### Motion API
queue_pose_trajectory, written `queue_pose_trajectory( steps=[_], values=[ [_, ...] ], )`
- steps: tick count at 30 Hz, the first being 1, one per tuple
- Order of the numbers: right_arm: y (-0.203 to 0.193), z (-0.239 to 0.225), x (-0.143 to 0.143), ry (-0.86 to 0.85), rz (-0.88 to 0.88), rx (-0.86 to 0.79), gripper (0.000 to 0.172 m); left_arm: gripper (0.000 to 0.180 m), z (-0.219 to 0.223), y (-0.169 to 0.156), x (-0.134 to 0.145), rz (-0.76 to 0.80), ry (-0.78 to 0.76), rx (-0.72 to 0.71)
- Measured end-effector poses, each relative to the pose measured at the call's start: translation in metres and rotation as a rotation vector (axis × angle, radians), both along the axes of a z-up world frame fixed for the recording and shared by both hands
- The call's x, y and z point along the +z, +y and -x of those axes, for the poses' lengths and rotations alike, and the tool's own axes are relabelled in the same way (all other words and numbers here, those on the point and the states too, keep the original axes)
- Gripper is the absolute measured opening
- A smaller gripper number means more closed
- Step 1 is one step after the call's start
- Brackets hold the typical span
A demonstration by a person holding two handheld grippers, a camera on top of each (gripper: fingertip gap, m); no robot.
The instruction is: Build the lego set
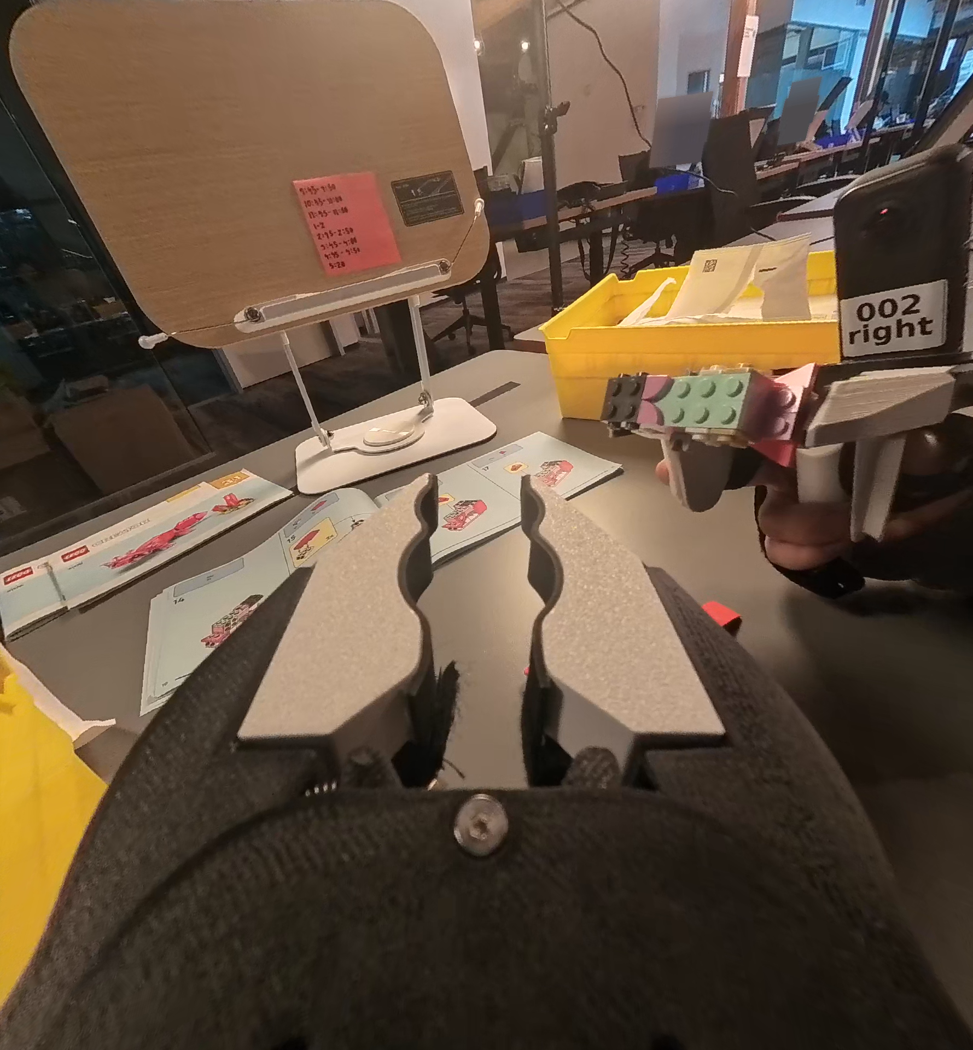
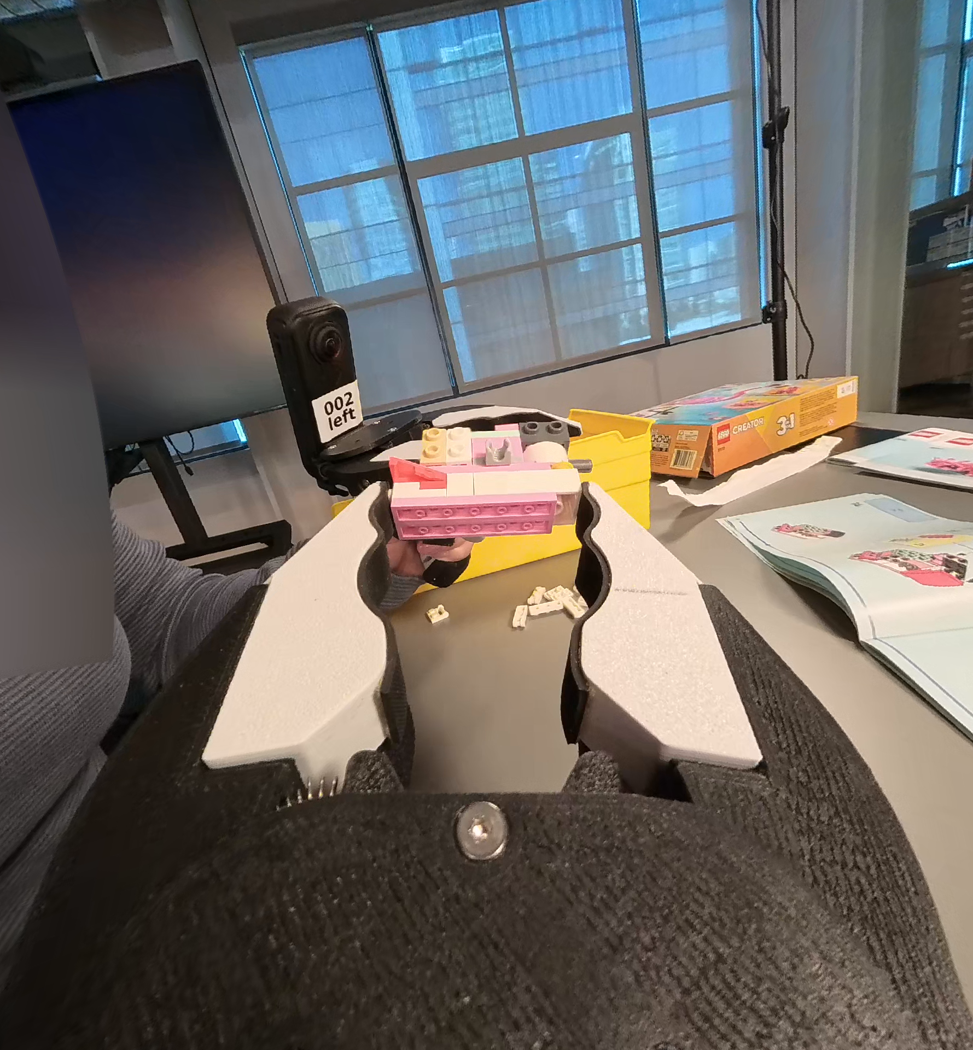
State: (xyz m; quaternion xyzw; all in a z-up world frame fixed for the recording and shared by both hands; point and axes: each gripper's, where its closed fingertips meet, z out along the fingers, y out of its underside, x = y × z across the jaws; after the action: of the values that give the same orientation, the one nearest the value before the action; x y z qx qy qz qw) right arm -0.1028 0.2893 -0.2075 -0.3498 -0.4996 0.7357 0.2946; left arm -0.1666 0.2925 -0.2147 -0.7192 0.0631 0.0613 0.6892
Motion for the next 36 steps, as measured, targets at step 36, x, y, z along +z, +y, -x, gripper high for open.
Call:
queue_pose_trajectory(
  steps=[36],
  values=[
    [-0.010,0.007,0.005,-0.004,0.291,0.103,0.064,0.040,-0.060,0.007,0.003,-0.211,0.902,0.209]
  ],
)
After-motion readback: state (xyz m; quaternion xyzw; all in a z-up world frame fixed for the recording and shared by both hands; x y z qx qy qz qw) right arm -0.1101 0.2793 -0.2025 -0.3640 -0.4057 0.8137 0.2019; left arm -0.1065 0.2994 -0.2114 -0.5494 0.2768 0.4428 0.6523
